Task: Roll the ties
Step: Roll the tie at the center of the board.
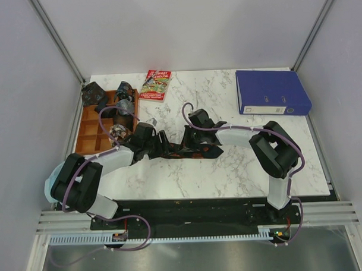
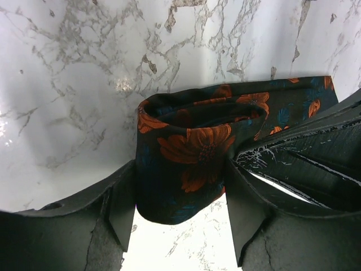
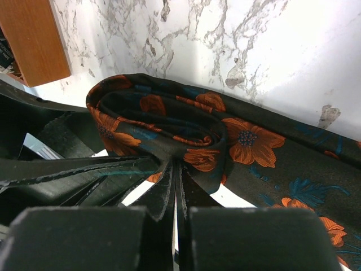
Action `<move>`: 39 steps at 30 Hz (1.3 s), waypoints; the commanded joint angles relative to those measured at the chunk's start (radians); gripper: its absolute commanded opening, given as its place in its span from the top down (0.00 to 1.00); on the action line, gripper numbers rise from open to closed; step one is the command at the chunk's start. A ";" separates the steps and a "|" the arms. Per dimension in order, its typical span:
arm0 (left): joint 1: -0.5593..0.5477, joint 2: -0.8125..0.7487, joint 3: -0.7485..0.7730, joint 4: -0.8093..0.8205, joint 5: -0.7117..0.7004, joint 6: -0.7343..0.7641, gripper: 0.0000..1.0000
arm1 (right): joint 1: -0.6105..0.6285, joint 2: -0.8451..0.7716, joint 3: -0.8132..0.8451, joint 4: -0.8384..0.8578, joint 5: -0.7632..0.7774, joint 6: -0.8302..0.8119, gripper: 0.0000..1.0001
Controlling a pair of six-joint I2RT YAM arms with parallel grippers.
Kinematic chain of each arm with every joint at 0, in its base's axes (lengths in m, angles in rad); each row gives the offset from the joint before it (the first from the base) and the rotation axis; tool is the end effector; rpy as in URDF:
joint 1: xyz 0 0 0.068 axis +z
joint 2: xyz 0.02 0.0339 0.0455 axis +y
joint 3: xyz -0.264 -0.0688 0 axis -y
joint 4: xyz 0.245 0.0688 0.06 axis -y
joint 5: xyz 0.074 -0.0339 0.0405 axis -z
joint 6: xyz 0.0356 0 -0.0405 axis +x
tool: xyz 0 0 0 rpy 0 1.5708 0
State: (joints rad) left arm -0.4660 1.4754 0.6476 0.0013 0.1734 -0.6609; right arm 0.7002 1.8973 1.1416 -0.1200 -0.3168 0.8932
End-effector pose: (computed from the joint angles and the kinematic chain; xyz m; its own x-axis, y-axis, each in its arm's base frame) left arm 0.2462 -0.1307 0.1562 -0.8545 -0.2470 -0.4569 0.0285 0.8561 -0.5160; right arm 0.2935 0.2618 0.1564 -0.9641 0.1557 -0.2151 -0.0220 0.7605 0.6490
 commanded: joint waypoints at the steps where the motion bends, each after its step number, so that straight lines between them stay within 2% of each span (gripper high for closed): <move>1: 0.006 0.031 -0.012 0.077 0.044 0.007 0.36 | -0.002 0.002 -0.020 0.008 0.016 -0.014 1.00; 3: 0.007 0.042 -0.014 0.091 0.052 -0.002 0.39 | -0.001 0.005 -0.023 0.008 0.016 -0.014 1.00; 9: 0.009 0.059 -0.012 0.115 0.084 0.000 0.60 | -0.001 0.011 -0.037 0.028 0.010 -0.005 1.00; 10: 0.009 0.059 -0.012 0.117 0.087 0.001 0.68 | -0.001 0.011 -0.039 0.029 0.010 -0.005 1.00; 13: 0.009 0.046 -0.008 0.102 0.086 0.003 0.80 | -0.001 0.006 -0.037 0.029 0.012 -0.004 1.00; 16: 0.006 0.011 0.004 0.074 0.068 0.014 0.87 | -0.001 -0.003 -0.025 0.023 0.009 -0.004 1.00; 21: -0.002 -0.067 0.035 -0.047 -0.030 0.041 0.90 | -0.001 -0.029 0.007 0.000 0.002 -0.002 1.00; 26: -0.059 -0.112 0.116 -0.185 -0.170 0.073 0.90 | -0.001 -0.056 0.012 0.002 -0.004 0.012 1.00; 33: -0.177 -0.064 0.247 -0.352 -0.412 0.106 0.90 | -0.001 -0.061 0.027 0.011 -0.011 0.030 1.00; 39: -0.240 -0.030 0.333 -0.428 -0.479 0.090 0.90 | 0.001 -0.018 0.070 0.008 -0.011 0.032 1.00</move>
State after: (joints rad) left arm -0.6792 1.4246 0.8997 -0.3702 -0.2104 -0.5926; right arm 0.7021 1.8725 1.1481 -0.1184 -0.3355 0.9169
